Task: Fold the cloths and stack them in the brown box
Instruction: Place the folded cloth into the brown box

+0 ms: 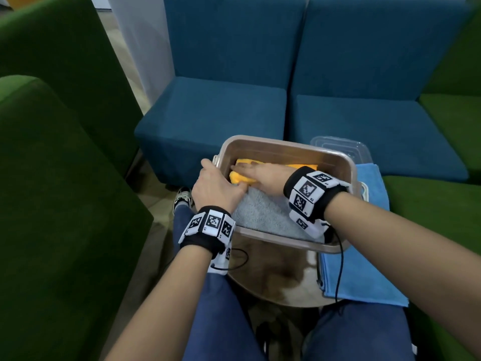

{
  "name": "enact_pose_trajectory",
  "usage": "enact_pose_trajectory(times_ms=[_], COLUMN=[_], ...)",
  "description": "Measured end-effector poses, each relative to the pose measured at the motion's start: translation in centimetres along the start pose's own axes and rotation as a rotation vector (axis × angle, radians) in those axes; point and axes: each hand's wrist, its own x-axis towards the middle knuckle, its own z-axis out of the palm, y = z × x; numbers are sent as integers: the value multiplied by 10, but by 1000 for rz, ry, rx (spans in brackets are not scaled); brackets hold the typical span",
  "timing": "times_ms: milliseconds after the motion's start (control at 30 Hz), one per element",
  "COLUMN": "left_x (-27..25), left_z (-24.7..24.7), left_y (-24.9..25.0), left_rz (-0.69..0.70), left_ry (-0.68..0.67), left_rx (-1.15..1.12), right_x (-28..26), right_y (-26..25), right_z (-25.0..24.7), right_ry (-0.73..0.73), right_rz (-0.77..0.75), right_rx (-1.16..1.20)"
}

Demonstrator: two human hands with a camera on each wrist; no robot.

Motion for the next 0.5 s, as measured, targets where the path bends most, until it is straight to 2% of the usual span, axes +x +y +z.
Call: enact_pose_trajectory(times_ms=[100,133,200,267,333,400,500], left_x=[2,2,1,-1,-2,-3,-2], left_z=[0,1,2,3,3,3,5], left_y=[0,-1,0,3,5,5,3], left_rz=[-12,-14,-12,-12,-9,-6,-4], left_ry=[-13,-12,-13,-14,-7,2,10], left_rx=[17,17,20,24,29,35,33], right_x=[-14,-21,-36,-43,-43,-44,-46], right_y=[16,24,33,36,36,36,33], right_z=[-6,-5,0,6,6,-3,-18], right_ry=[127,88,-114,-279,-322,-333,-261], right_rz=[166,233,315,312,272,245,197], right_rx=[-122,-152,-147,-118,-119,-104,-3])
